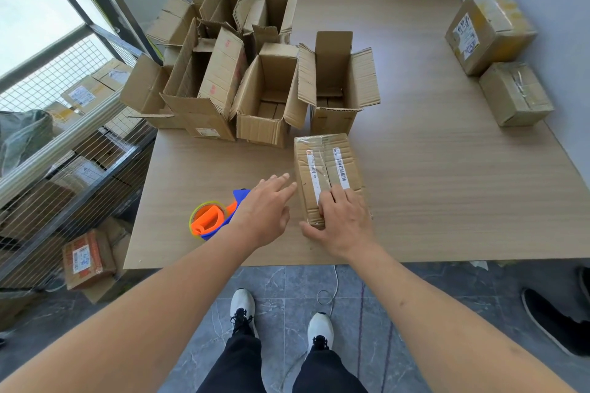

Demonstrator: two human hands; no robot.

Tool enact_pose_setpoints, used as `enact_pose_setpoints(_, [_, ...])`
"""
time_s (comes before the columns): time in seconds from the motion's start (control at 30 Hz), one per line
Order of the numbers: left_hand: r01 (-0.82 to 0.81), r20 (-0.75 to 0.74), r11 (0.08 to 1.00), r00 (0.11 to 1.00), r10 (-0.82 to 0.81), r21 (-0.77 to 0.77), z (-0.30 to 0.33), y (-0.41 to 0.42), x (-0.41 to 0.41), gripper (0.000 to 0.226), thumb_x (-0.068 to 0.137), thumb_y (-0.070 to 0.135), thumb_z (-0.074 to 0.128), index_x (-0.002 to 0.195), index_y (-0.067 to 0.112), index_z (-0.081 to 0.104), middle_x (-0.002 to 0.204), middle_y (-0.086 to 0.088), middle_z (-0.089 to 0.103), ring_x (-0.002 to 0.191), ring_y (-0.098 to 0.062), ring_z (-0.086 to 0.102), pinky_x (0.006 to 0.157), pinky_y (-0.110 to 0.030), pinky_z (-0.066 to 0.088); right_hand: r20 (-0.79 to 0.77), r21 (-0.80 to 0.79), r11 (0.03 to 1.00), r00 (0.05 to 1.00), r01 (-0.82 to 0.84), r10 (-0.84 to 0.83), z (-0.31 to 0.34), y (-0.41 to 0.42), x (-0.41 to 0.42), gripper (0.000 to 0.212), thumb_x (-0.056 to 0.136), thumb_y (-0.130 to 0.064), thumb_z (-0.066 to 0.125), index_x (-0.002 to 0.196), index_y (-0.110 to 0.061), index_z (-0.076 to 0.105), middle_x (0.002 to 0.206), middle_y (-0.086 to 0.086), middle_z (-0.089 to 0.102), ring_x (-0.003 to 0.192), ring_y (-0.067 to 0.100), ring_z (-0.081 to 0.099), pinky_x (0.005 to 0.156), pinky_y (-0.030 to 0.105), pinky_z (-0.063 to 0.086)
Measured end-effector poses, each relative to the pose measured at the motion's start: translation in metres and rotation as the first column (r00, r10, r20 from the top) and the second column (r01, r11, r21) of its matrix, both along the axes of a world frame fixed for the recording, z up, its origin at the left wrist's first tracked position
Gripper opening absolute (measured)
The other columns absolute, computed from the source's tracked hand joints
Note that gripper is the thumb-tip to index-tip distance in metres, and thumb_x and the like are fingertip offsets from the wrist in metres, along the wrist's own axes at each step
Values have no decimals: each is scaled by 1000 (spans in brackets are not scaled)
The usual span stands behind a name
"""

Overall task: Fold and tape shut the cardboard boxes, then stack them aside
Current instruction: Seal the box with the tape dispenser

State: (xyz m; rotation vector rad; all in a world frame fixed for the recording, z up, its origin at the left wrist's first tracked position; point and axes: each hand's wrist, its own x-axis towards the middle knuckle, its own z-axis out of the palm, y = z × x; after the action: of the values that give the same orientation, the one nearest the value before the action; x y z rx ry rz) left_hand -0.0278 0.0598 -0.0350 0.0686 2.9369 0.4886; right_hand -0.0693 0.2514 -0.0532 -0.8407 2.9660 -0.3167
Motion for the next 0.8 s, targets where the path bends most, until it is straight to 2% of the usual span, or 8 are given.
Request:
enact_pose_setpoints(0.13, [-37, 56, 998, 998, 39, -43, 0, -8, 1, 61, 99, 18, 56, 157, 15, 36, 166, -11, 27, 153, -33, 25, 126, -45, 20, 22, 38, 999, 1000, 1, -1, 5, -2, 0, 49, 85, -67, 53, 100, -21, 52, 102, -1, 50, 96, 23, 48, 85, 39, 41])
enact_pose_setpoints(0.33, [-43, 92, 998, 995, 48, -56, 2, -14, 1, 60, 100, 18, 54, 157, 16, 37, 166, -12, 26, 153, -33, 25, 126, -45, 19, 52, 109, 994, 998, 26, -31, 11, -15, 2, 49, 83, -59, 58, 108, -18, 54, 108, 3, 53, 102, 25, 50, 87, 39, 42])
enact_pose_setpoints(0.43, [-44, 98, 997, 994, 49, -58, 4, -17, 1, 59, 100, 19, 54, 157, 17, 37, 166, -12, 26, 152, -32, 25, 126, -44, 19, 66, 80, 995, 996, 61, -67, 19, -17, -4, 55, 82, -70, 55, 105, -20, 53, 107, 2, 52, 100, 24, 49, 87, 40, 41])
enact_pose_setpoints(0.5, [-47, 99, 997, 994, 53, -60, 5, -19, 0, 59, 100, 20, 54, 157, 17, 38, 166, -12, 27, 152, -32, 26, 126, -44, 19, 64, 68, 990, 990, 122, -126, 23, -16, -8, 63, 78, -78, 54, 110, -24, 52, 115, 4, 50, 109, 27, 49, 94, 42, 41])
enact_pose_setpoints(0.53, [-48, 101, 997, 993, 54, -63, 6, -20, -1, 59, 100, 20, 54, 157, 18, 37, 166, -11, 27, 152, -32, 26, 126, -44, 19, 85, 83, 983, 982, 164, -171, 23, -15, -10, 71, 75, -82, 53, 121, -27, 49, 129, 9, 45, 123, 32, 44, 103, 46, 37])
enact_pose_setpoints(0.6, [-50, 106, 997, 993, 57, -67, 7, -21, -2, 60, 100, 21, 53, 157, 19, 37, 166, -11, 26, 152, -32, 26, 126, -44, 19, 207, 129, 959, 939, 251, -274, 21, -13, -12, 98, 69, -90, 54, 148, -40, 27, 160, 15, 14, 151, 42, 13, 119, 56, 18])
enact_pose_setpoints(0.67, [-48, 109, 996, 992, 56, -68, 9, -21, -3, 60, 100, 22, 53, 158, 19, 36, 166, -10, 26, 152, -32, 26, 126, -43, 19, 339, 160, 936, 874, 313, -350, 19, -14, -13, 114, 65, -93, 55, 155, -49, 1, 167, 11, -15, 154, 46, -5, 121, 60, 12])
enact_pose_setpoints(0.8, [-43, 105, 997, 993, 50, -66, 12, -19, -11, 60, 100, 22, 54, 157, 19, 37, 166, -11, 27, 152, -33, 26, 125, -44, 18, 337, 169, 920, 857, 353, -390, 20, -19, -13, 115, 63, -85, 62, 154, -51, 0, 167, 11, -16, 145, 47, 24, 113, 56, 34])
